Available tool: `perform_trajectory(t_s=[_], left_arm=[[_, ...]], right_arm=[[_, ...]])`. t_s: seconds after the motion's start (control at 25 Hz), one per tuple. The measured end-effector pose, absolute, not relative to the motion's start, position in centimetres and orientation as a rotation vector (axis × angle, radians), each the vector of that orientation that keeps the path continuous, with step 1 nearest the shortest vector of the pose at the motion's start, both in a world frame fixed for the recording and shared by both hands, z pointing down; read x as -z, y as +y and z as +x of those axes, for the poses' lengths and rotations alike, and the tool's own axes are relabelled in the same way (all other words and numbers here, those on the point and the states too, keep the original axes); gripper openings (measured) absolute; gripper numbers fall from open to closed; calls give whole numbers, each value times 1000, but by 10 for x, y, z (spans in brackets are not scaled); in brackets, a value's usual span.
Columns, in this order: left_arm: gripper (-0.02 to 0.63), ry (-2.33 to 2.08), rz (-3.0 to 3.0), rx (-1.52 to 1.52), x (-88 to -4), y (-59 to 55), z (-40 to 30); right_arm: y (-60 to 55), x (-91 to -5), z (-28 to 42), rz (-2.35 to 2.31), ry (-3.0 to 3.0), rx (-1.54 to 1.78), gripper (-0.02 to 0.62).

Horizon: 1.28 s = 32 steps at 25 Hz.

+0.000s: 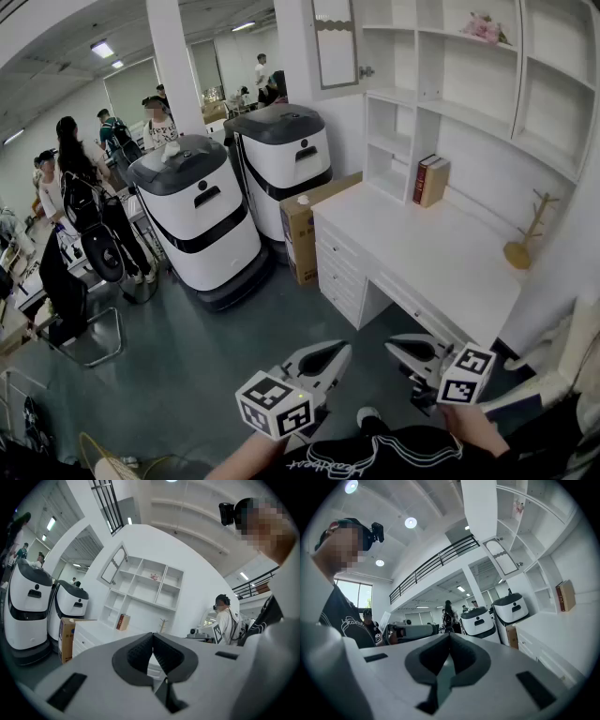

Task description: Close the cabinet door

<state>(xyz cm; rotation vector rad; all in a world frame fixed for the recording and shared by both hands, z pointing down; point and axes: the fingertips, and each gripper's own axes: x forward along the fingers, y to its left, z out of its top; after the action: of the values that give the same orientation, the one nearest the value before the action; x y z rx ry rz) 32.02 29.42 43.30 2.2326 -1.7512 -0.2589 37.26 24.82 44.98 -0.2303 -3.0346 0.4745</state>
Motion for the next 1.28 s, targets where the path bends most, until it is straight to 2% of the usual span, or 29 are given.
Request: perform_trajectory(t_s=[0.6,1.28], left_arm=[[5,-1774,2237,288,-424,320,314],[5,-1864,2165,302,-427,301,260]], right_arm=[[272,-442,367,-255,-3031,-456,6],[247,-446,306,-371,-3022,-496,6]])
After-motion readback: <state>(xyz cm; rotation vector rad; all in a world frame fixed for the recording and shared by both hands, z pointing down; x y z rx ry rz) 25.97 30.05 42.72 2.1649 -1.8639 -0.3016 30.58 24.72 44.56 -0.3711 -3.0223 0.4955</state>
